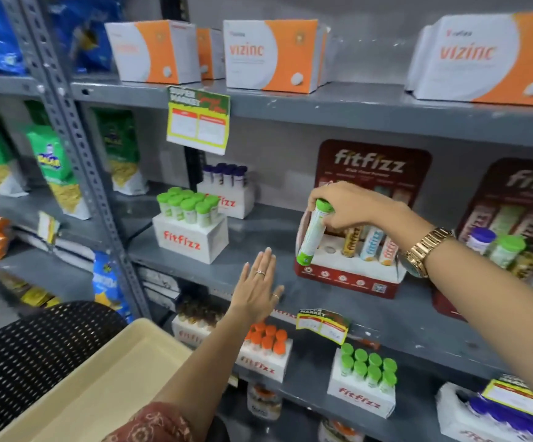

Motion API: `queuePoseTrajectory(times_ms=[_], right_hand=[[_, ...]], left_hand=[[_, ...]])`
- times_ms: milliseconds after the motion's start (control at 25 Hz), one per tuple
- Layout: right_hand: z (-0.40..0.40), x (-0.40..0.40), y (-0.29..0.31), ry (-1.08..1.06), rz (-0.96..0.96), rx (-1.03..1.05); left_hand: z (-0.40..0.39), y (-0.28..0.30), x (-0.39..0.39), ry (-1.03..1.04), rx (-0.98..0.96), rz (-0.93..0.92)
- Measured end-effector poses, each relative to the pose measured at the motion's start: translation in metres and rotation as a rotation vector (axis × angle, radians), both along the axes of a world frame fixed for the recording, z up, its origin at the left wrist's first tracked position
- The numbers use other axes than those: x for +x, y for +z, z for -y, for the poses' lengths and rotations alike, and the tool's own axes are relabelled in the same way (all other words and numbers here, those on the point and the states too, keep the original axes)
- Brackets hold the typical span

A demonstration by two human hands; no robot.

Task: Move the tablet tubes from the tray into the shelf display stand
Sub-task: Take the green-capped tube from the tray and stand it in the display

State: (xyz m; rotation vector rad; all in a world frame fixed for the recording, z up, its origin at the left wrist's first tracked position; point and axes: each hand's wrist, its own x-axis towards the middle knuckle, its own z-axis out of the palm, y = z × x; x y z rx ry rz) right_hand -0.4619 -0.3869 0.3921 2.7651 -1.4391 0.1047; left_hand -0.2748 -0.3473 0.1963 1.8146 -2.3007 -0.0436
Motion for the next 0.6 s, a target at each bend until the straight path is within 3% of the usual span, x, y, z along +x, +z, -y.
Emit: queuePoseTrajectory(times_ms=[280, 600], right_hand=[[0.018, -0.040, -0.016, -0.167, 0.206, 0.054], [0.007, -0.036, -0.023, -0.362, 0.402, 0.040]], left_hand=[[0.024, -0.029, -0.030, 0.006, 0.181, -0.002], [0.028, -0.036, -0.031, 0.022, 0.202, 0.022]])
